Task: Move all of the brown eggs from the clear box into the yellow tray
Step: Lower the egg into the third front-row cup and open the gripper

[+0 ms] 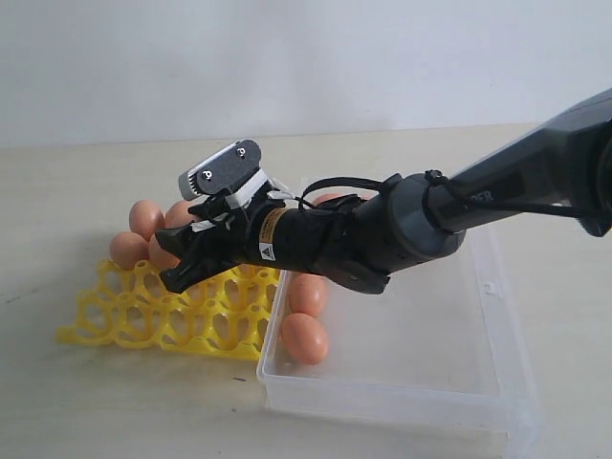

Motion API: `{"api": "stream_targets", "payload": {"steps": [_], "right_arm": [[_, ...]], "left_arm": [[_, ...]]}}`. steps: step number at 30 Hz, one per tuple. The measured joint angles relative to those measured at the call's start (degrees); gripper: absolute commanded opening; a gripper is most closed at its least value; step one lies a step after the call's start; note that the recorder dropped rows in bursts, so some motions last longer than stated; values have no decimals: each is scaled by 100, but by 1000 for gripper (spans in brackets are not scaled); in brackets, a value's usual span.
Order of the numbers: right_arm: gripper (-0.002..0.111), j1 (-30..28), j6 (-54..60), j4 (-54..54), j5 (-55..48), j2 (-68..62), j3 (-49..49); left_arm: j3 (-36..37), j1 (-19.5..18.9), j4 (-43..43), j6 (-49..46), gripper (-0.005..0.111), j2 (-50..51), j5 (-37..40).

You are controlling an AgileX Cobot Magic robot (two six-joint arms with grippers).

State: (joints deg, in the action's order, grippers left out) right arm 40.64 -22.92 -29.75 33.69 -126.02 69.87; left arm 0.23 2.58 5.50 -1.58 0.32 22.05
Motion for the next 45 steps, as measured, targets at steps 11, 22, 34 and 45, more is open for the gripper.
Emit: {"api": "stream_targets", "payload": {"steps": [11,22,34,45], "right_arm": [[44,0,48,30,-671,0,355],[44,12,50,43,-1007,-28,364],[44,61,50,53,-1028,-112,368],[60,61,86,342,-1028,-203,400]], "left_arm": [[0,0,0,0,0,0,0],[0,0,0,0,0,0,0],[0,0,0,0,0,0,0],[0,0,0,0,0,0,0]]}}
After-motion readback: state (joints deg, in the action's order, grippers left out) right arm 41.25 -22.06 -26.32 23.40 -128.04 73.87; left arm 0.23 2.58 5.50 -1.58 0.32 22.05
